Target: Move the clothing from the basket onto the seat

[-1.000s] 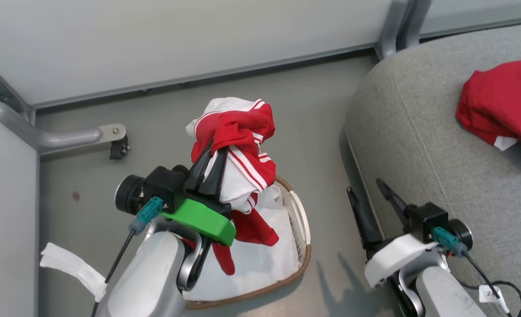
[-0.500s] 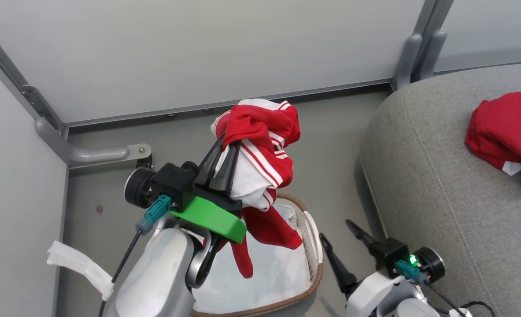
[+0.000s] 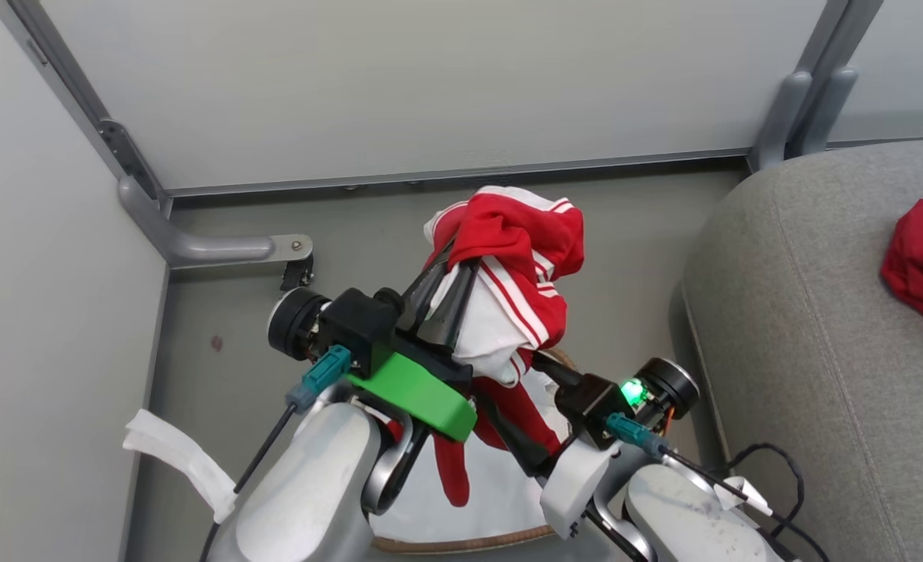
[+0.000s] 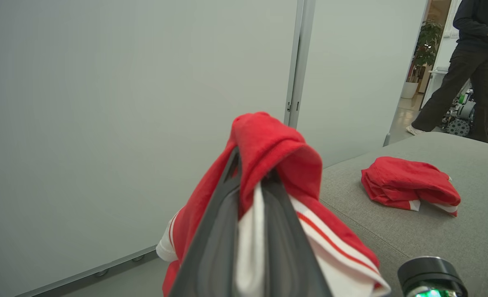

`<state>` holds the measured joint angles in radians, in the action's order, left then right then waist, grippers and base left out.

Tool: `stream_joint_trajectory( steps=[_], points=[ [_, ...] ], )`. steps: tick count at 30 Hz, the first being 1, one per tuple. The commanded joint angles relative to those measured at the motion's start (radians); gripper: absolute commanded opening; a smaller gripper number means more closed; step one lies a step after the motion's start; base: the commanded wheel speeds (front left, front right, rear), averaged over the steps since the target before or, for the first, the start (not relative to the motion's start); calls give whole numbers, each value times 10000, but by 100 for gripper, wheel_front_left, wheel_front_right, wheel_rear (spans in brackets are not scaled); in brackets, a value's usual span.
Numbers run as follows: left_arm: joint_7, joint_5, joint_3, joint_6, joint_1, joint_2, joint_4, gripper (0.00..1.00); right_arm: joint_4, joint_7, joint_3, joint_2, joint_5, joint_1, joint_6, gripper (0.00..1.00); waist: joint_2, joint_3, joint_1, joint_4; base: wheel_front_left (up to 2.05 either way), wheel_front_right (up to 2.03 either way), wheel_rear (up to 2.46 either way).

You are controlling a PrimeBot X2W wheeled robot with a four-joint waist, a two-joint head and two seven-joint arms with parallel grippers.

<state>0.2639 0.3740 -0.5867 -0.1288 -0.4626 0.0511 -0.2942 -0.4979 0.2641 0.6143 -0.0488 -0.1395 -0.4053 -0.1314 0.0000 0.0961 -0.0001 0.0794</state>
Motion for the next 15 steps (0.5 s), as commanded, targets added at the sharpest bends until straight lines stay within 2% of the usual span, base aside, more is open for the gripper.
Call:
stream_joint_trajectory(
  steps=[1,6,7,9,15],
  points=[
    [7,124,-90,-24,-174,6,31,0,26,3,-11,-44,-54,-165,13,100,0,33,1,176,0,0,0],
    [7,338,-447,-26,-278,4,88,0,114,4,58,-41,-247,-439,14,100,0,81,1,395,0,0,0],
    [7,371,-496,-26,-289,3,107,0,116,3,100,-39,-317,-477,13,96,0,100,1,430,0,0,0],
    [7,444,-594,-25,-297,4,114,0,43,3,123,-47,-474,-519,14,0,0,139,1,486,0,0,0],
    [7,503,-607,-15,-328,3,-20,0,-64,3,45,-41,-826,-540,14,0,0,250,1,578,0,0,0]
  ],
)
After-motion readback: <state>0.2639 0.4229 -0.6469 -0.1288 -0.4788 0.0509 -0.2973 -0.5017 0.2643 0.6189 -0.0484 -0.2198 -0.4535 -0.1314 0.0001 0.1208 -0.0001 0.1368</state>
